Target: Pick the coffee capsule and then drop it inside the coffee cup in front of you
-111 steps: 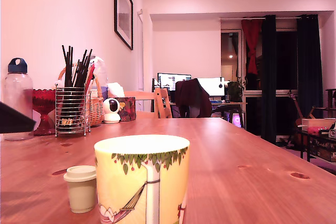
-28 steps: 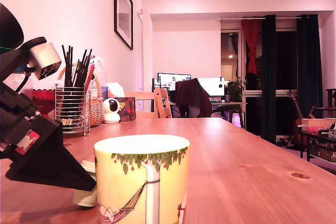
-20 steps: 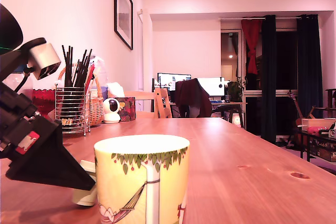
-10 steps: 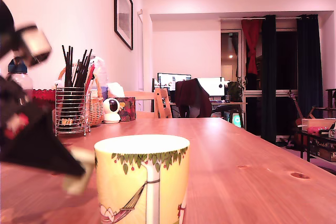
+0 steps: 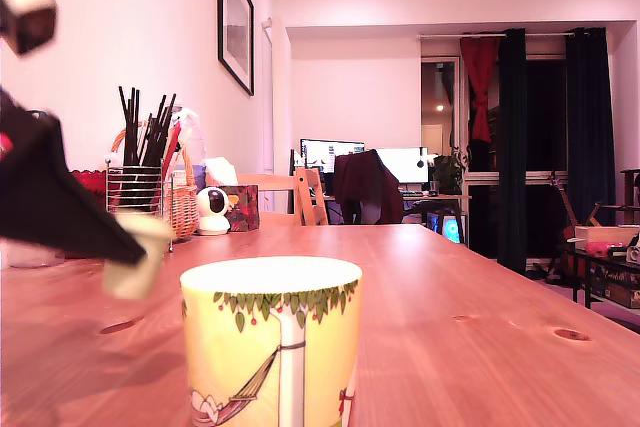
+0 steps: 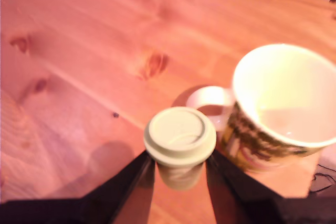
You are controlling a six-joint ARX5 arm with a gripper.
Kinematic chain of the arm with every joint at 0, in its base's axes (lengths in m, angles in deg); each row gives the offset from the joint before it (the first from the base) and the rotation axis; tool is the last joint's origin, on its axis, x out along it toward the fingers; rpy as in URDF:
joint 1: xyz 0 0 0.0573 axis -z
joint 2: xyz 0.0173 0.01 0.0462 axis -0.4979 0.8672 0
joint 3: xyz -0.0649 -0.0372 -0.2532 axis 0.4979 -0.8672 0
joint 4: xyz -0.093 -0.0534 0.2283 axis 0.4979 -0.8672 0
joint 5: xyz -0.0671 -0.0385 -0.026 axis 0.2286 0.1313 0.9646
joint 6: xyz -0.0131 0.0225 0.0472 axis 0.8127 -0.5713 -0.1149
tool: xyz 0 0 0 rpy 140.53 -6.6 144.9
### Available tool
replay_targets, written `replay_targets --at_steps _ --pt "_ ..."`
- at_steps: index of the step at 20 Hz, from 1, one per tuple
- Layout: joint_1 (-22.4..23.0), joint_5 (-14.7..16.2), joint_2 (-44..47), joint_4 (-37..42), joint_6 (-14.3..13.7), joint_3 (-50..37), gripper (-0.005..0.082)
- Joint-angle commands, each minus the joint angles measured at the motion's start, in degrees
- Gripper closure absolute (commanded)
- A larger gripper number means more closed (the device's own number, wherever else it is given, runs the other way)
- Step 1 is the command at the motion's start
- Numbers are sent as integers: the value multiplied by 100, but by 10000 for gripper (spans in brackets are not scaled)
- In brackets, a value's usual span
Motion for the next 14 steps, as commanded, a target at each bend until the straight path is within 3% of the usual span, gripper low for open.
replay_targets --at_steps 1,5,9,14 --pt "-15 133 -157 -44 -2 -11 607" --pt "74 372 -334 -133 24 -11 607" --pt "345 413 -363 -55 83 -11 607" --pt "767 356 -363 472 463 -11 607"
